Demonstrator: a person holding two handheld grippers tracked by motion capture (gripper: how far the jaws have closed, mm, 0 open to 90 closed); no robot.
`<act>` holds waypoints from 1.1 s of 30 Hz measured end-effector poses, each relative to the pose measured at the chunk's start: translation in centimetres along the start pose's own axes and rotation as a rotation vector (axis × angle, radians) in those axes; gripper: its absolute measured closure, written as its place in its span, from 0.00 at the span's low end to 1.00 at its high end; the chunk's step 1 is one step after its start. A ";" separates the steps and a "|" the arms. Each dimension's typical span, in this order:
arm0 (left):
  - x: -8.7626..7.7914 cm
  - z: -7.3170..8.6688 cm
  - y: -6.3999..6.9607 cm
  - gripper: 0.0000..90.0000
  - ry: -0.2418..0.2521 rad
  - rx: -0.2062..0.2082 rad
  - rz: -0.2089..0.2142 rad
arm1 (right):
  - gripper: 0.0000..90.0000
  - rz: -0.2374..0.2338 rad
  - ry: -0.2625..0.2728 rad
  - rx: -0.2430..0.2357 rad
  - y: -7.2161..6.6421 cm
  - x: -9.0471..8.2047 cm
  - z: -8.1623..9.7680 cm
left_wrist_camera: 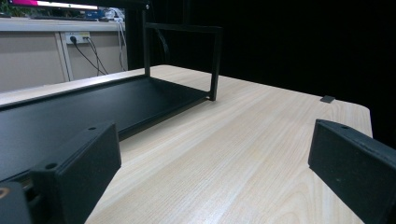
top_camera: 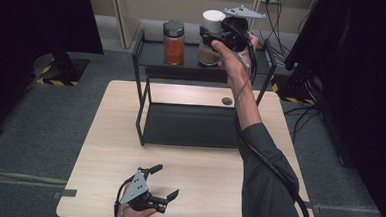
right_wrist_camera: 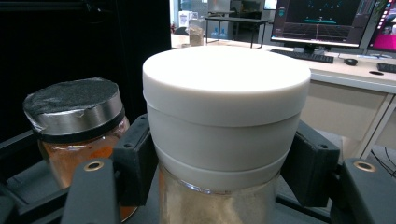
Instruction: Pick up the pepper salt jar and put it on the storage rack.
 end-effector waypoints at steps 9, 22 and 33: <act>0.0 0.0 0.0 0.02 0.000 0.001 0.001 | 0.39 0.004 0.008 0.001 0.2 0.2 0.5; 0.0 0.0 0.1 0.02 -0.006 0.008 0.001 | 0.08 -0.011 0.002 0.026 0.6 -0.9 0.6; 0.1 0.1 0.1 0.02 -0.007 0.008 -0.002 | 0.00 -0.007 0.050 0.046 0.6 -3.3 1.4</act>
Point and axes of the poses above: each handheld gripper's, and its own axes: x roughly forward along the jaws, z roughly out of its underside, y roughly to its right, the point moved 7 cm from there along x, roughly forward along the jaws, and after that the axes turned 7 degrees about x, right-handed, at the moved point
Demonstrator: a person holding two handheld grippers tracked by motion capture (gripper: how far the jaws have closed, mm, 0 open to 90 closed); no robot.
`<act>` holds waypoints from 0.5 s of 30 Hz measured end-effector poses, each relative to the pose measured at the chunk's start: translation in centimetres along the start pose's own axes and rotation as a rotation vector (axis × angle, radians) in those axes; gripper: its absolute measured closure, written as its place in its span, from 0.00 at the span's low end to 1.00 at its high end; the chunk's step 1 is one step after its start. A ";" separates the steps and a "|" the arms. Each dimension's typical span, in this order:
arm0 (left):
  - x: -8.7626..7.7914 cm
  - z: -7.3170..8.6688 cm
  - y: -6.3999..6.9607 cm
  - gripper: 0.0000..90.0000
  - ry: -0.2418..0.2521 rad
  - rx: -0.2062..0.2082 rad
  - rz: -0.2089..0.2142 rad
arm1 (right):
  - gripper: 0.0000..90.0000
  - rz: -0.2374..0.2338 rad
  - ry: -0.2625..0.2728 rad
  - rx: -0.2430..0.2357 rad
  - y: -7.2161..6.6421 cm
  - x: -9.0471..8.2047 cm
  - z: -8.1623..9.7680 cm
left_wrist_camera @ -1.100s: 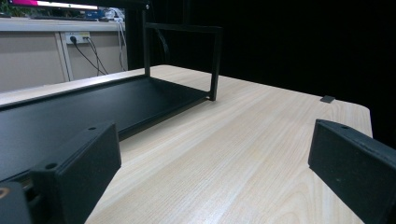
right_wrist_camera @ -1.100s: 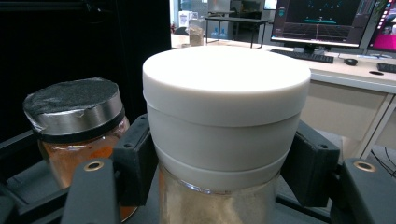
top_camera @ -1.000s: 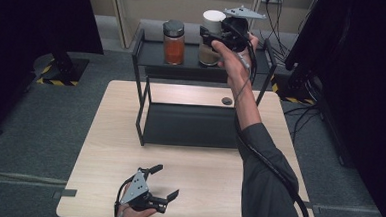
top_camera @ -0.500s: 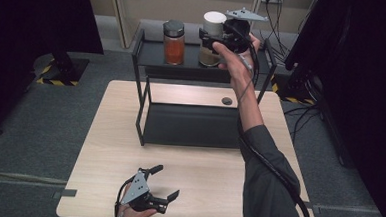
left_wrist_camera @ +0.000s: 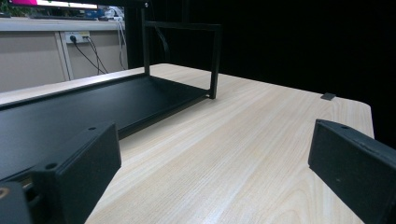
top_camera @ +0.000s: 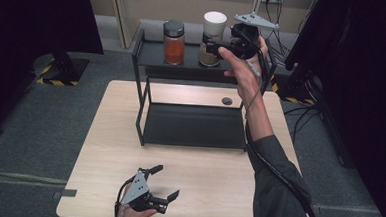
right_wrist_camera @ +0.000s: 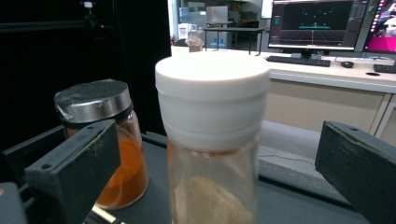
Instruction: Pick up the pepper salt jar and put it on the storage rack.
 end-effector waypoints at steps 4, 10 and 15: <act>0.0 0.0 0.0 0.02 -0.001 0.000 -0.002 | 0.00 -0.010 0.008 0.011 0.5 -1.1 0.7; 0.0 0.0 0.0 0.02 -0.004 -0.002 -0.004 | 0.00 -0.051 0.014 0.007 0.9 -2.6 1.6; 0.0 0.1 -0.1 0.02 -0.007 0.001 -0.004 | 0.00 -0.075 0.023 0.001 0.8 -3.6 2.2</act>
Point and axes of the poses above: each handheld gripper's, and its own axes: x roughly forward along the jaws, z roughly out of its underside, y roughly to its right, the point moved 7 cm from there along x, roughly forward along the jaws, and after that the axes turned 7 degrees about x, right-handed, at the moved point
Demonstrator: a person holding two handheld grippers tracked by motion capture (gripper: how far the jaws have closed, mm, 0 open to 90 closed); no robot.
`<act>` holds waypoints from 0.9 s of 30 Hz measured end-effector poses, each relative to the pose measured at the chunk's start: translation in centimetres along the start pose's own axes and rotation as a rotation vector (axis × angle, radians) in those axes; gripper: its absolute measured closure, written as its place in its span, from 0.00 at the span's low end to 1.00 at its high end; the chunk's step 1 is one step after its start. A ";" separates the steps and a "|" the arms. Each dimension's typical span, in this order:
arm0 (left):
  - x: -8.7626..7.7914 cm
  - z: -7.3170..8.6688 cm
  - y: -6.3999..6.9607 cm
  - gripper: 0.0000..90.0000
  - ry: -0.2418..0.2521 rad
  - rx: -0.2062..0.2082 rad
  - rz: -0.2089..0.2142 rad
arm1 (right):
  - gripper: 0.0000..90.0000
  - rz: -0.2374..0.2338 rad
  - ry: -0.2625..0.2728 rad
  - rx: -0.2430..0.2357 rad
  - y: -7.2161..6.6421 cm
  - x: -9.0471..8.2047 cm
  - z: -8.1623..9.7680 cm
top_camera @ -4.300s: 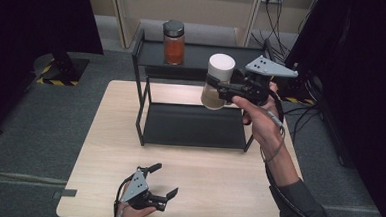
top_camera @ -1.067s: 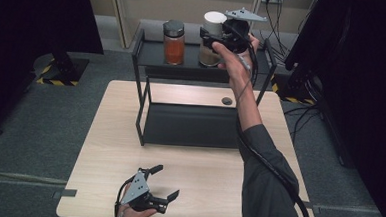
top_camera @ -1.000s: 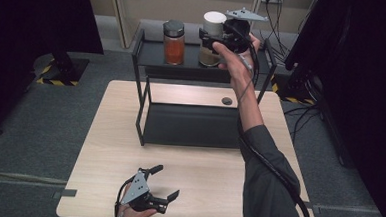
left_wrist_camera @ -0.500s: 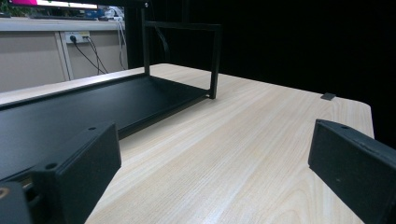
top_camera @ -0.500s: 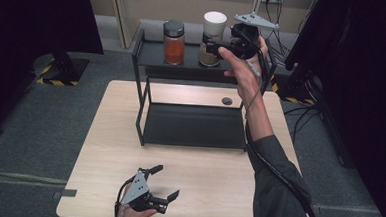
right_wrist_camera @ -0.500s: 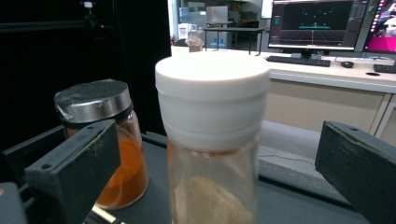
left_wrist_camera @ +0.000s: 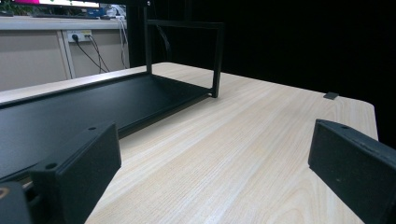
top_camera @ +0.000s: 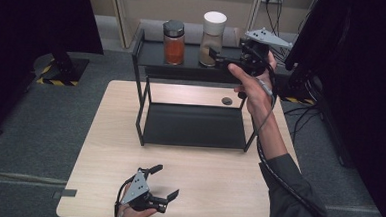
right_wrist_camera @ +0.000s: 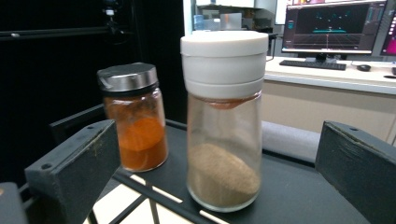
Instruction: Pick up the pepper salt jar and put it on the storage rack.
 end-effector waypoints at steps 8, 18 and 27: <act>0.0 0.0 0.0 0.02 0.002 -0.002 -0.003 | 0.00 -0.026 0.004 -0.016 -0.3 -1.1 0.8; 0.0 0.0 0.0 0.02 0.001 -0.001 -0.003 | 0.00 -0.053 0.008 -0.015 -0.2 -1.9 1.9; 0.0 0.0 0.0 0.02 0.000 0.001 -0.003 | 0.00 -0.065 0.014 -0.015 0.0 -2.6 3.4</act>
Point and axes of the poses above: each handheld gripper's, and its own axes: x roughly forward along the jaws, z roughly out of its underside, y roughly to its right, the point moved 7 cm from there along x, roughly forward along the jaws, and after that the axes turned 7 degrees about x, right-handed, at the moved point
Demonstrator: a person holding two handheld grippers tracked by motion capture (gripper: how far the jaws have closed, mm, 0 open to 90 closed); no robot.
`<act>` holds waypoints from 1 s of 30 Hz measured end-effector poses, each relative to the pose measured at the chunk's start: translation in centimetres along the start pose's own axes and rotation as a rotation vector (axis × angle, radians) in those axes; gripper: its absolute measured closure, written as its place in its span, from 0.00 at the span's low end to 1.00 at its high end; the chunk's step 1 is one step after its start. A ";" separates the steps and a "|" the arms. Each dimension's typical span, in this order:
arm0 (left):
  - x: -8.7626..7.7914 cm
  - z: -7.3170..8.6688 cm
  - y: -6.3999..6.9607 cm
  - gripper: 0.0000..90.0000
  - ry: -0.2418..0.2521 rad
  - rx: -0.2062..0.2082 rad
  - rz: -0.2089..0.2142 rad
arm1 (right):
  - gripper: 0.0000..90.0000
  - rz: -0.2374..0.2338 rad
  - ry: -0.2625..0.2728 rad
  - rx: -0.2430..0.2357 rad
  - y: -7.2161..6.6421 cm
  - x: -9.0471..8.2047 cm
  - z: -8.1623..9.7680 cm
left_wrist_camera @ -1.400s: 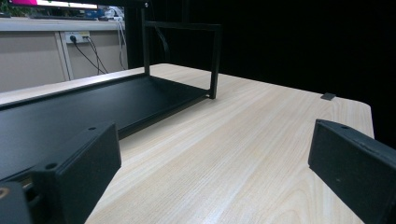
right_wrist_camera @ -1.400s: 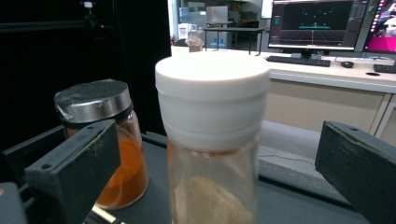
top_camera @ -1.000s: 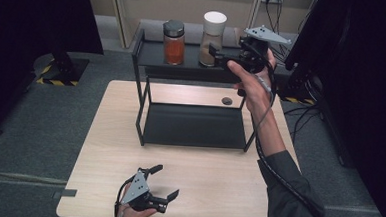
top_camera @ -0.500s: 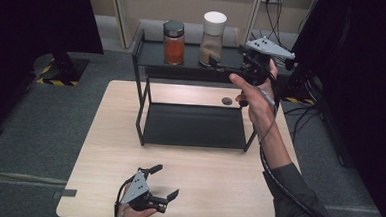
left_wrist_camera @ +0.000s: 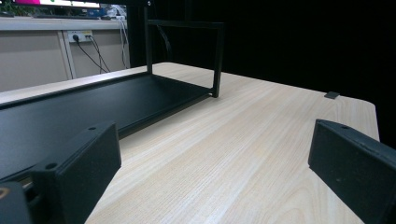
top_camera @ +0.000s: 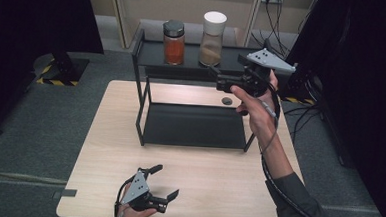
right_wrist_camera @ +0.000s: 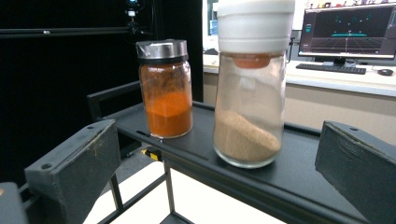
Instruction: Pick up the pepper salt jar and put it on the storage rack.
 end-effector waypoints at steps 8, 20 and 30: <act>0.0 0.0 0.0 0.02 0.001 0.001 -0.001 | 0.00 -0.010 0.007 0.014 0.3 -0.8 1.4; 0.0 0.0 0.0 0.02 0.000 0.003 -0.002 | 0.00 -0.033 0.002 0.020 0.3 -1.7 3.5; 0.0 0.0 0.0 0.02 0.002 0.002 -0.004 | 0.00 -0.051 0.007 0.023 0.2 -2.3 5.3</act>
Point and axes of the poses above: each handheld gripper's, and its own axes: x roughly forward along the jaws, z roughly out of its underside, y roughly to its right, the point moved 7 cm from there along x, roughly forward along the jaws, and after that the axes turned 7 degrees about x, right-handed, at the moved point
